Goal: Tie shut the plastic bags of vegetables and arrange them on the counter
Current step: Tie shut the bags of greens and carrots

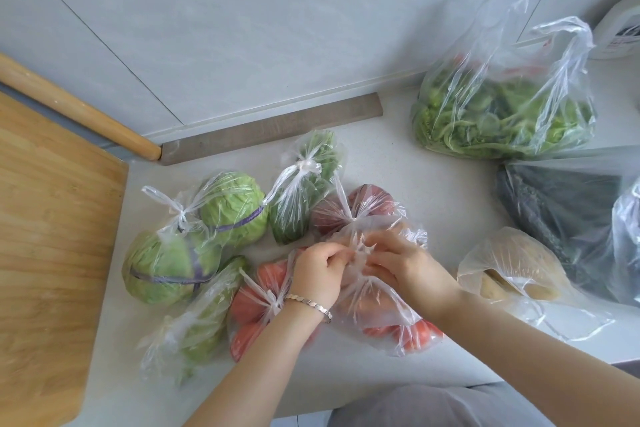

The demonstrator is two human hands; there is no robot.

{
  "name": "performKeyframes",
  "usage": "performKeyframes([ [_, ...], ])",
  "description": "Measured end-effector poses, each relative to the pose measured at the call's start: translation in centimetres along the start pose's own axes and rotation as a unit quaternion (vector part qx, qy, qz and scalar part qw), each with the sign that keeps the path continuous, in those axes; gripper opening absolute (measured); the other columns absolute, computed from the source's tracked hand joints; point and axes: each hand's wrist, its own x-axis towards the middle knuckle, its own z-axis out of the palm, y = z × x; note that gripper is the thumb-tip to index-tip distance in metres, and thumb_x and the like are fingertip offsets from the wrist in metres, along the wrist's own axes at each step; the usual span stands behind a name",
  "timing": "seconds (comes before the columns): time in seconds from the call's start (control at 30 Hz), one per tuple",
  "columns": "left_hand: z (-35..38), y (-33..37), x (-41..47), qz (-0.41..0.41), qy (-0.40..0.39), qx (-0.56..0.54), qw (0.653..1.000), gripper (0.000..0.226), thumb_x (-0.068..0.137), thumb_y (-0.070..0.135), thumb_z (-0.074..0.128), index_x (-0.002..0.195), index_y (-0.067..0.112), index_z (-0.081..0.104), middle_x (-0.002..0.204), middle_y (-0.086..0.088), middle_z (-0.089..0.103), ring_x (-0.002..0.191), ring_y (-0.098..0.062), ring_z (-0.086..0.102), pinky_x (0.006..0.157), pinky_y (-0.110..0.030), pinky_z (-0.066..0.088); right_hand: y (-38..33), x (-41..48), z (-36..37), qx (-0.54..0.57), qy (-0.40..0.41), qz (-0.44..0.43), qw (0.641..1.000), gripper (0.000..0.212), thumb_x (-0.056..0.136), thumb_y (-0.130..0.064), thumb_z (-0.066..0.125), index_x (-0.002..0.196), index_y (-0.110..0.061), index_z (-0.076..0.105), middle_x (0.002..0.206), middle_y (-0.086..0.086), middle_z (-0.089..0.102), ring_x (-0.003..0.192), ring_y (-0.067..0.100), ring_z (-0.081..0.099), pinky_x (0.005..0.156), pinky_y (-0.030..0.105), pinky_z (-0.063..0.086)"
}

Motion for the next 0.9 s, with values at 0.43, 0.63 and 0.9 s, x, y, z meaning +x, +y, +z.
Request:
performKeyframes([
  [0.43, -0.4, -2.0, 0.1, 0.038, 0.114, 0.217, 0.969, 0.013, 0.085, 0.011, 0.058, 0.083, 0.011, 0.070, 0.085, -0.009, 0.067, 0.083, -0.031, 0.060, 0.071, -0.034, 0.044, 0.0, -1.7, -0.5, -0.065, -0.058, 0.043, 0.995, 0.019, 0.074, -0.035, 0.054, 0.070, -0.030, 0.071, 0.074, -0.006, 0.061, 0.076, 0.014, 0.055, 0.068, 0.028, 0.051],
  [0.63, 1.6, 2.9, -0.6, 0.277, 0.076, 0.247, 0.926, 0.027, 0.076, 0.013, 0.060, 0.103, 0.014, 0.060, 0.105, -0.007, 0.060, 0.096, -0.027, 0.058, 0.088, -0.040, 0.049, 1.7, -4.6, -6.6, 0.018, -0.008, 0.184, 0.983, 0.021, 0.081, -0.022, 0.066, 0.101, -0.018, 0.069, 0.097, 0.001, 0.067, 0.091, 0.022, 0.061, 0.083, 0.036, 0.049],
  [0.9, 11.1, 7.9, -3.2, 0.329, -0.342, 0.350, 0.807, 0.087, 0.066, 0.036, 0.074, 0.128, 0.044, 0.014, 0.150, 0.005, 0.009, 0.135, -0.024, 0.016, 0.111, -0.035, 0.019, 6.9, -9.1, -14.0, -0.201, -0.268, 0.355, 0.873, 0.073, 0.077, -0.055, 0.055, 0.138, -0.026, 0.027, 0.131, 0.000, 0.045, 0.122, 0.023, 0.043, 0.099, 0.036, 0.037],
])
